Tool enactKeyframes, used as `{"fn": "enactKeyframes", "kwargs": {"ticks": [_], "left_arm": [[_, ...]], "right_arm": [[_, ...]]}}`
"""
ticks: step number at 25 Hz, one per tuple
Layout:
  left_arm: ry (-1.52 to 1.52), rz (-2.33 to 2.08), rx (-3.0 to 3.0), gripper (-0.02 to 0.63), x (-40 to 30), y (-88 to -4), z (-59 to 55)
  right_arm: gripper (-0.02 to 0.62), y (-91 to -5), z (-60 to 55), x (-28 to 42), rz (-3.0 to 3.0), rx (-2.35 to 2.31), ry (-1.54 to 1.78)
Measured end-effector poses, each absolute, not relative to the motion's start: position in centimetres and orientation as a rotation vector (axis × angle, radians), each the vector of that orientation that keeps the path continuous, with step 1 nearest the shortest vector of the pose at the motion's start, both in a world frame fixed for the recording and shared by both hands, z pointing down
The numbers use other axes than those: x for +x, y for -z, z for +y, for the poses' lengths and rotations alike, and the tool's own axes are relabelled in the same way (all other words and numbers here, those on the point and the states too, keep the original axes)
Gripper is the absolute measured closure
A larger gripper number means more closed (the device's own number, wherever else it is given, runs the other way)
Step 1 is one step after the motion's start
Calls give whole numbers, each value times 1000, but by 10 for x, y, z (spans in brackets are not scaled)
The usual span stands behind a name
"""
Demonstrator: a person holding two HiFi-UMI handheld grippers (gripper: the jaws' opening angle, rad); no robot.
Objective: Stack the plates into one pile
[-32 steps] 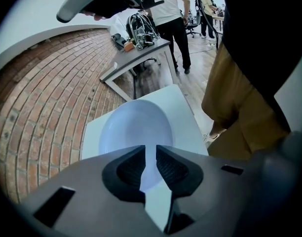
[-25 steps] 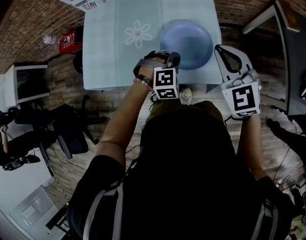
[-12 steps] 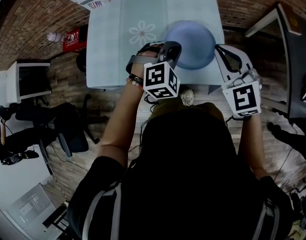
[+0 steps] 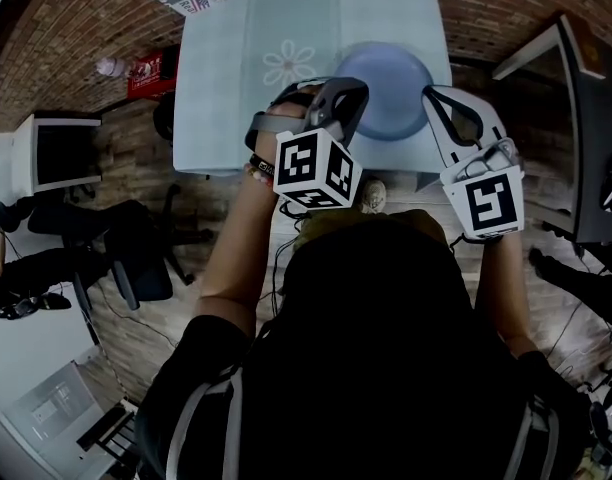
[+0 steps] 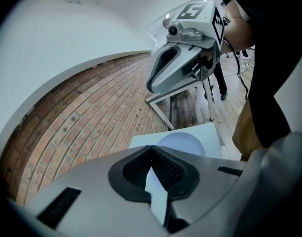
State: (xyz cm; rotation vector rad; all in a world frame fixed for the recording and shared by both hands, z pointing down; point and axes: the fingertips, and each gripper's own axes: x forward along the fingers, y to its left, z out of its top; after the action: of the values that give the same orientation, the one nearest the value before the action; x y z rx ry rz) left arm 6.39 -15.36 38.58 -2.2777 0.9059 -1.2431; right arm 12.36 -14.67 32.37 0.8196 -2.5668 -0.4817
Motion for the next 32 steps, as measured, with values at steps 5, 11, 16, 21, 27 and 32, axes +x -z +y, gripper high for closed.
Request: {"fn": "enactKeyframes", "kwargs": {"ticks": [5,11,16,21,27,32], "left_arm": [[1164,960,-2279,583,62,-358,-156],[1083,980,-2280,583,67,-331,-156],[1050,1005,-2267,583,66,-318,-156],[992,1051,-2301,583,67,-310,-155],[988,1063,-2272,583,63,-305,-160],[984,1071,-2258,583,61,-301,-161]], "right_arm": [[561,-313,-149,115,-2571,810,512],[561,-305,-153,111,-2572,824,539],[561,-300,-153,105,-2570,836,552],[561,-299,-156,100,-2569,847,560],[561,-300,-158,98,-2562,845,568],[561,-302,-159,99,-2549,835,581]]}}
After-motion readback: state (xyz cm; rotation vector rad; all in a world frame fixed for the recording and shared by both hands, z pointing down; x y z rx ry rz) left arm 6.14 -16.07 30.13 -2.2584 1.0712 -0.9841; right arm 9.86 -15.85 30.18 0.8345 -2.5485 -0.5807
